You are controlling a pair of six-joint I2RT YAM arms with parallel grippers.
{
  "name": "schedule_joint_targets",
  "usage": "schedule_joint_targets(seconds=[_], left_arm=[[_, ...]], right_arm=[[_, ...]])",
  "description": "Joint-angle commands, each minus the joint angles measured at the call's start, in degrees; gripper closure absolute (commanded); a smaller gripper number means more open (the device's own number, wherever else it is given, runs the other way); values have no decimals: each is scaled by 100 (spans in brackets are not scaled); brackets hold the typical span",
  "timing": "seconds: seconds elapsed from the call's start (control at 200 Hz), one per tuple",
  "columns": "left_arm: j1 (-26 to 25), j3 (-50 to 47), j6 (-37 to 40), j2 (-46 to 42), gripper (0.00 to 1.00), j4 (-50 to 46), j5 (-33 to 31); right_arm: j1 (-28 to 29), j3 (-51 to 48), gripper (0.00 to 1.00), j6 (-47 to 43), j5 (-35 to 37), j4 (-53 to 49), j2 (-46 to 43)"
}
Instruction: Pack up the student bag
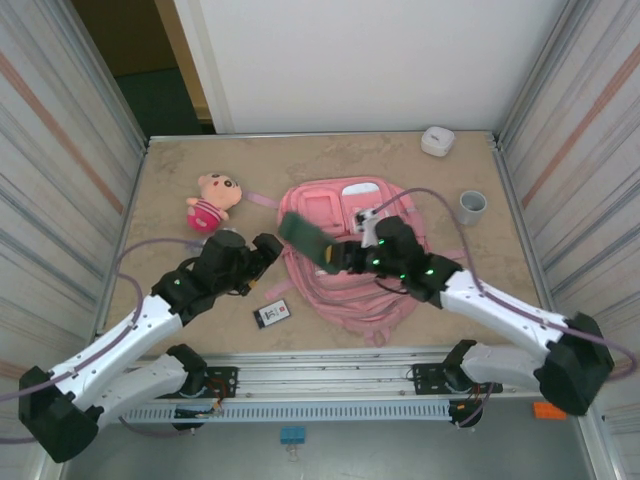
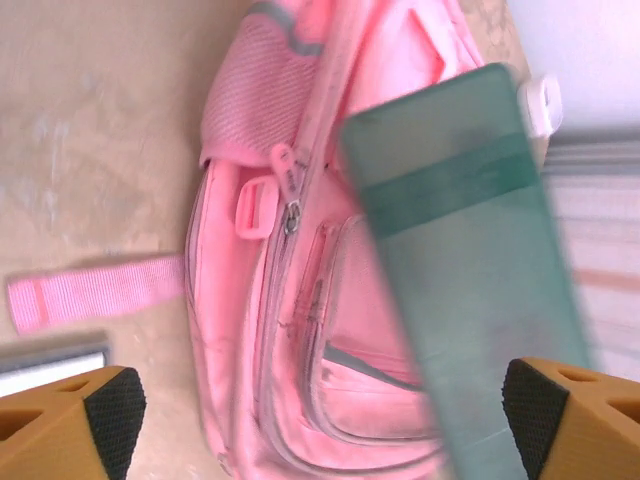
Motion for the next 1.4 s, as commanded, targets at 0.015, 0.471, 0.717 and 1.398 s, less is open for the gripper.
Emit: schedule_joint_targets(seconds=[0.015, 0.471, 0.717, 1.398], left_arm=[[-557, 188, 2281, 269, 11, -44, -1421], [-1263, 145, 9198, 1608, 13, 2316, 664], [-1358, 813, 10432, 2883, 13, 2196, 1412], [-1595, 1185, 10294, 3720, 63, 3052, 444]], right_arm=[[-997, -41, 76, 186, -894, -654, -768], [-5104, -8, 76, 170, -3855, -1913, -1332], [-5292, -215, 76, 106, -3871, -2192, -1680], [-5413, -160, 77, 178, -3349, -2597, -2253]])
